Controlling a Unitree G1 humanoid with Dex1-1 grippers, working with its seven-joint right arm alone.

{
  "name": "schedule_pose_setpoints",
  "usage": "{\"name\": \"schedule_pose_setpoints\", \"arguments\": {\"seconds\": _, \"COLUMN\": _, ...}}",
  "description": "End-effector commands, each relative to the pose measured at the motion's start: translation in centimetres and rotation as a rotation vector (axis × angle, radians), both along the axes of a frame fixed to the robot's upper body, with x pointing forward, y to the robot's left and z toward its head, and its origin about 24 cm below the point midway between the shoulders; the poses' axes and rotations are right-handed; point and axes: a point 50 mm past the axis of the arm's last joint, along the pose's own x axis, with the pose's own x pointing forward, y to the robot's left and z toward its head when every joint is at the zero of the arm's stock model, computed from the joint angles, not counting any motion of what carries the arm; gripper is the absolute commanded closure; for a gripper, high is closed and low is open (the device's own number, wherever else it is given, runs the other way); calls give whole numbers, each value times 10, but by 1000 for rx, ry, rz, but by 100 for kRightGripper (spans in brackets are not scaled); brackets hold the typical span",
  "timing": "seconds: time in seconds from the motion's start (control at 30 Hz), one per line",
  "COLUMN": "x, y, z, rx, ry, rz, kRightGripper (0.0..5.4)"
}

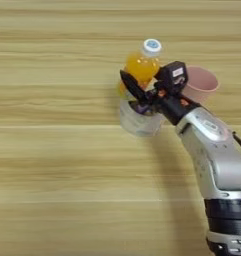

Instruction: Move the objects on the table

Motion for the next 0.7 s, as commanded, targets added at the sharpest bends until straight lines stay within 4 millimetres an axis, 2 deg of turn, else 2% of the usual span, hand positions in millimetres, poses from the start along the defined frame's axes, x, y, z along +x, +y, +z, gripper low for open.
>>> {"name": "schedule_pose_setpoints", "arguments": {"seconds": 0.03, "x": -5, "y": -17, "z": 33, "rx": -27, "ry": -158, "rz": -74, "kRightGripper": 200}}
{"name": "schedule_pose_setpoints", "arguments": {"seconds": 0.4, "x": -24, "y": -53, "z": 28, "rx": -80, "ry": -139, "rz": -221, "kRightGripper": 200}}
{"name": "schedule_pose_setpoints", "arguments": {"seconds": 0.7, "x": -37, "y": -94, "z": 20, "rx": -101, "ry": -102, "rz": -382, "kRightGripper": 200}}
